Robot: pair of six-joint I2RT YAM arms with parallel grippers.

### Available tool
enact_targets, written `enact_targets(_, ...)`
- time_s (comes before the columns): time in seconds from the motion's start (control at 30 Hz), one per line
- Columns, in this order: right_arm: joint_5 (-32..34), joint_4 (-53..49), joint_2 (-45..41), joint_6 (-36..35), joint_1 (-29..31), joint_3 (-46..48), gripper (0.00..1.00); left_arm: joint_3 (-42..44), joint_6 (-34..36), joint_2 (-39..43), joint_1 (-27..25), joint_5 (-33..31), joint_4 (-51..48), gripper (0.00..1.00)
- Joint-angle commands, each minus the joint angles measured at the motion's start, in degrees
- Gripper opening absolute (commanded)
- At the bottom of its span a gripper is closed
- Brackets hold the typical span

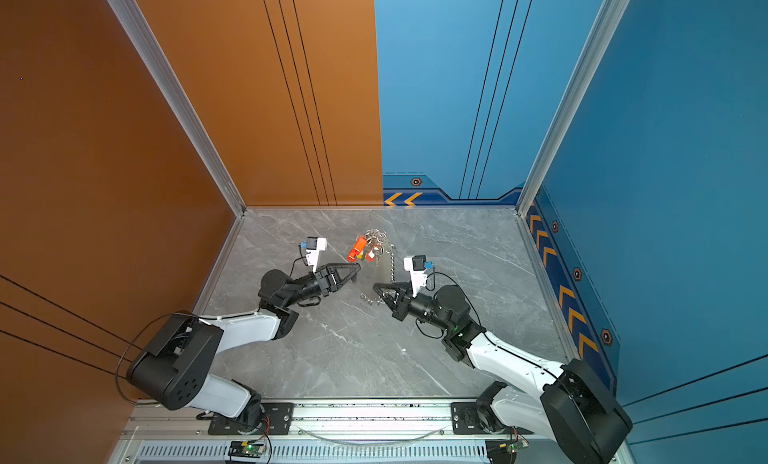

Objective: Put the keys on the keyring

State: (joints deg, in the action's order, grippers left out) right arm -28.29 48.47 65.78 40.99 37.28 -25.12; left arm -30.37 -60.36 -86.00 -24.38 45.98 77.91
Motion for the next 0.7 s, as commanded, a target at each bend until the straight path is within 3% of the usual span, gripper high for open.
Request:
enact_targets(0.0,3.42,4.68,0.53,0.97,-1.22,0.51,0.00,-1.43,0.34,0.24,-0.33,2.28,1.81,0.08)
enact_targets(0.13,3.33,4.04,0.78,0.85,-1.31,0.54,0.00,-1.97,0.07,0.22,-0.12,1.75,1.67,0.03)
enact_targets(0.23,4.07,1.50,-0.26,-0.21,-1.47,0.78,0.21,-2.22,0.68,0.54,0.45,0.91,-0.39,0.00)
enact_targets(0.3,6.12,-3.11,-2.39,-1.77,-1.74,0.86,0.38,-2.98,3.25,1.64,1.11,-0.10,-6.72,0.00)
enact_targets(0.43,15.22,-20.72,-9.71,-7.36,-3.30,0.09,0.62,-5.30,14.80,7.23,1.53,-5.04,-27.26,0.00)
enact_targets(0.53,20.12,-31.20,-14.99,-10.19,-6.03,-0.26,0.71,-10.36,25.68,10.98,1.18,-12.24,-48.39,0.00)
enact_targets(0.6,23.84,-38.45,-17.76,-12.46,-7.48,-1.11,0.73,-17.22,36.99,12.12,-1.13,-21.96,-67.39,0.00)
enact_targets(0.67,27.43,-44.52,-19.87,-14.69,-8.30,-2.30,0.75,-27.29,50.67,10.56,-7.80,-39.36,-87.02,0.00)
